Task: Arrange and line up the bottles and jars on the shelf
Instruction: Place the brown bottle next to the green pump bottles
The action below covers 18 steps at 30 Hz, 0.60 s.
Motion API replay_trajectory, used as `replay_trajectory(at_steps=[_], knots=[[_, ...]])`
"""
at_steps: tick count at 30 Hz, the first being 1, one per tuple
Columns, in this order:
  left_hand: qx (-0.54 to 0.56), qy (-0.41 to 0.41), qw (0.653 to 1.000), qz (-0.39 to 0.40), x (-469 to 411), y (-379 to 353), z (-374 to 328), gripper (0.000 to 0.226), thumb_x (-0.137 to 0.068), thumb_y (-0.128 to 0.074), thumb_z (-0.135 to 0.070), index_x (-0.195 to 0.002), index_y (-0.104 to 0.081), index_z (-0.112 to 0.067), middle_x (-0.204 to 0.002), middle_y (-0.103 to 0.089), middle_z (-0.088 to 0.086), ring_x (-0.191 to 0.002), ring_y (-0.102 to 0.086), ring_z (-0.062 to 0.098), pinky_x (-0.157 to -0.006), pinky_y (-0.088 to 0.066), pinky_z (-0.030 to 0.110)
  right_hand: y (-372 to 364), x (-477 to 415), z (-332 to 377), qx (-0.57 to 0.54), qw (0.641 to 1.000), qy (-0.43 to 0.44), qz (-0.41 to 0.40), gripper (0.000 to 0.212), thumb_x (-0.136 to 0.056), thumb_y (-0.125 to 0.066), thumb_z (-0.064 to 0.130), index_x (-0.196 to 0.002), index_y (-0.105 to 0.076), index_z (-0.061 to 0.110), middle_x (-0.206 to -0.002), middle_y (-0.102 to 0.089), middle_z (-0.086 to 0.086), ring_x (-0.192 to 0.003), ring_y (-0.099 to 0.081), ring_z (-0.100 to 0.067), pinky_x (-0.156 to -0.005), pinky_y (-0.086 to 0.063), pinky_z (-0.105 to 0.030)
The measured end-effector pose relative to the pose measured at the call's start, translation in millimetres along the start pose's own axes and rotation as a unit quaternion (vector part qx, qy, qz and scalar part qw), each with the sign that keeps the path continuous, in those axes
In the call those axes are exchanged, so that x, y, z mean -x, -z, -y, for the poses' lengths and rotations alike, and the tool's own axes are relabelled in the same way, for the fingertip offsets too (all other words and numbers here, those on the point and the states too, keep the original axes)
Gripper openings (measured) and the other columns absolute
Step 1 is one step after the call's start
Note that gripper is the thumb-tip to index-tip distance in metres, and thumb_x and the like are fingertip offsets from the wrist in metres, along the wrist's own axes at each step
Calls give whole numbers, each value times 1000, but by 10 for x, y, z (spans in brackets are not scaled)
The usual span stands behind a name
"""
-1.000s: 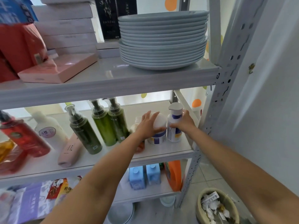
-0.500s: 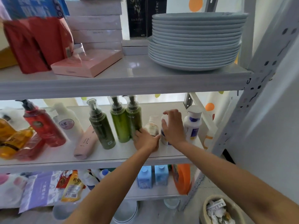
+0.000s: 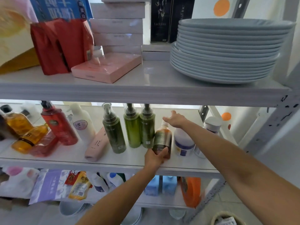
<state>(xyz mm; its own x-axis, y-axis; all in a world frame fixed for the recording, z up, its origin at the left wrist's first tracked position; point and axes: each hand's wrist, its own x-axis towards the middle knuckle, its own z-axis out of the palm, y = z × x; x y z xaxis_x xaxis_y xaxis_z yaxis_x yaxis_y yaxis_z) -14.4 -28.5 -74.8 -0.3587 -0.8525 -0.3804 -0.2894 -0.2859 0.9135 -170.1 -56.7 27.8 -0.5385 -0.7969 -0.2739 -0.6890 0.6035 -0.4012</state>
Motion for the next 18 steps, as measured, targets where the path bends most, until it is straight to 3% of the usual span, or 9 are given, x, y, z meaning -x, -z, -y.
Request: replay_trajectory(at_steps=[2, 4, 6, 7, 8, 12, 18], knots=[[41, -45, 998, 21, 49, 25, 5, 45, -81, -72, -29, -118, -51, -13, -89, -60, -8, -77, -60, 7, -67, -54, 23, 39, -32, 21, -32, 999, 6, 15, 77, -92, -43, 54, -150, -10, 15, -156, -21, -13, -142, -25, -35, -115, -26, -47], [60, -72, 995, 41, 51, 43, -33, 51, -83, -71, -25, -126, -48, -12, -102, -62, -2, -88, -62, 13, -78, -55, 27, 90, -34, 59, -87, 996, 23, 14, 71, -92, -52, 44, -146, -22, 8, -150, -33, -16, -135, -37, -34, -111, -34, -44], [40, -91, 994, 38, 20, 41, -58, 57, -81, -72, -23, -129, -44, -12, -118, -59, 4, -102, -59, 19, -89, -52, 31, 150, -59, 80, -125, 991, 51, -19, 35, -90, -58, 27, -113, -54, 2, -122, -57, -20, -106, -59, -27, -94, -47, -38], [19, -96, 995, 32, 3, 30, -59, 59, -80, -74, -22, -130, -43, -13, -122, -57, 4, -105, -57, 19, -91, -49, 30, 183, -61, 82, -142, 988, 58, -32, 18, -88, -60, 21, -93, -60, 3, -105, -61, -18, -88, -62, -22, -84, -51, -34], [-9, -98, 995, 23, -14, 13, -56, 61, -78, -75, -22, -129, -43, -13, -124, -56, 4, -107, -56, 19, -93, -48, 30, 207, -59, 77, -159, 984, 64, -39, 15, -87, -61, 18, -86, -61, 3, -96, -62, -16, -78, -60, -19, -77, -51, -31], [-174, -106, 979, -23, -71, -71, -21, 66, -76, -73, -42, -129, -43, -16, -129, -56, 6, -116, -55, 24, -98, -47, 39, 219, 47, 13, -193, 968, 144, -77, 40, -84, -69, 20, -116, -53, 3, -103, -56, -5, -91, -56, -19, -77, -47, -27], [-367, -113, 920, -76, -115, -133, -49, 69, -79, -62, -57, -127, -43, -10, -135, -45, 11, -125, -45, 26, -93, -47, 39, 277, 224, -45, -107, 963, 222, -107, 44, -79, -74, 24, -115, -53, 8, -99, -63, -13, -83, -60, -23, -77, -54, -33]])
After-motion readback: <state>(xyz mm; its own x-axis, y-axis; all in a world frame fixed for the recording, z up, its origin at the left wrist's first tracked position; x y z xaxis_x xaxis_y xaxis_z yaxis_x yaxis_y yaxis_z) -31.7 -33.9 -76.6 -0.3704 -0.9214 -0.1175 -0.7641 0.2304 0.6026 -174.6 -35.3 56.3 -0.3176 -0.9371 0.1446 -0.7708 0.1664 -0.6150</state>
